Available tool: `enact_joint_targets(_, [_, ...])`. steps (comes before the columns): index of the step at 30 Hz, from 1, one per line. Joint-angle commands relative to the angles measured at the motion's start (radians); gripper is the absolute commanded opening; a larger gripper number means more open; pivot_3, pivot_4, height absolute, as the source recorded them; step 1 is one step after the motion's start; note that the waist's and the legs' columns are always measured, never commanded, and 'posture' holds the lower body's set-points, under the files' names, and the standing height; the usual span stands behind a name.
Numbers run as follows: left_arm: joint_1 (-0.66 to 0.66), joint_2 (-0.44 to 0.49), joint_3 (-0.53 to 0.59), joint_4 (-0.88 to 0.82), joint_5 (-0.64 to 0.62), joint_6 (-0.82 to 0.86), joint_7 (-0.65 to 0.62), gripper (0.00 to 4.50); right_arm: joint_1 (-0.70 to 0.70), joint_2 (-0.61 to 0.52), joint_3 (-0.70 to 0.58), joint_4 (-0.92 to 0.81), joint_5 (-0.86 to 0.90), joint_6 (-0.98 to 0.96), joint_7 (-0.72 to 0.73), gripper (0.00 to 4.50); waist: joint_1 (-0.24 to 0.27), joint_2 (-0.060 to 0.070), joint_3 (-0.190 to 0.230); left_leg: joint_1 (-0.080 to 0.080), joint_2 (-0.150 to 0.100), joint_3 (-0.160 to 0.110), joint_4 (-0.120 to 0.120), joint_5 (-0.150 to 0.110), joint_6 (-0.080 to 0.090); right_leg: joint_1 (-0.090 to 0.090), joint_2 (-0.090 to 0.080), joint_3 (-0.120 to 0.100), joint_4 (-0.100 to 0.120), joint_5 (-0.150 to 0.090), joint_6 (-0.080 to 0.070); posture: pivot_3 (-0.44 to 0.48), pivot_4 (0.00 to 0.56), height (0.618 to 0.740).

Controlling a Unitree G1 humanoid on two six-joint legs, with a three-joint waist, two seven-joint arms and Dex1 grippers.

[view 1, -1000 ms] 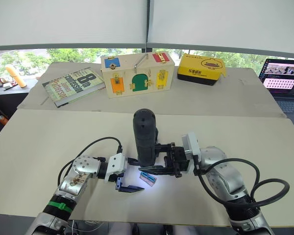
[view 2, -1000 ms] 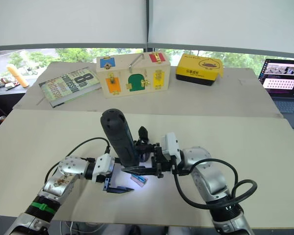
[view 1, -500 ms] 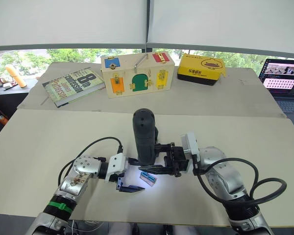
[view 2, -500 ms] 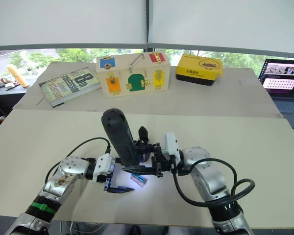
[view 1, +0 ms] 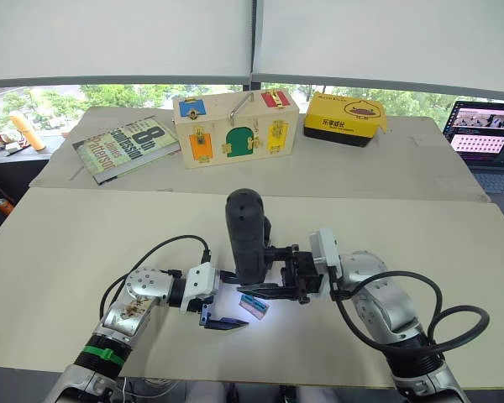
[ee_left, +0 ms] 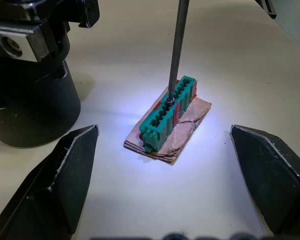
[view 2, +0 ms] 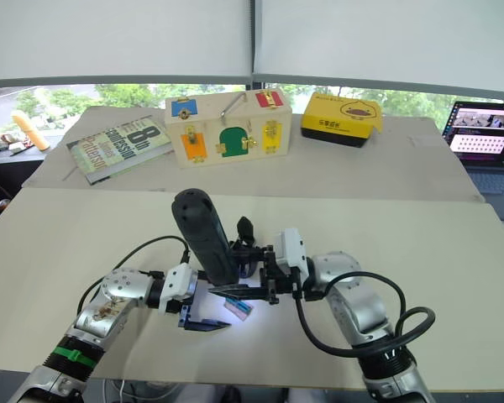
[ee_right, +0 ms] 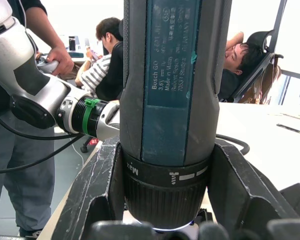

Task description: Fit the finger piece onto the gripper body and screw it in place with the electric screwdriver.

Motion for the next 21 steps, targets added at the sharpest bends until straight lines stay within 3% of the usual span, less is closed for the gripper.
enact_joint_targets(1, [0.027,-0.008,-0.034,0.023,0.015,0.010,0.002,4.47,-0.001,-0.011,0.008,-0.016,0.004,0.004,0.003,1.90,0.000,0.000,0.000,0.000,0.000,0.000,0.000,0.000,0.000,0.000,0.000,0.000,0.000,0.000,0.000,0.000,0.150,0.740])
enact_joint_targets(21, [0.030,-0.011,-0.020,0.062,0.012,-0.026,0.007,4.47,-0.020,-0.020,-0.008,-0.034,0.057,0.019,0.020,1.90,0.000,0.003,-0.002,0.001,0.000,0.000,0.000,0.000,0.000,0.001,-0.001,0.001,0.001,0.000,0.000,0.000,0.150,0.740])
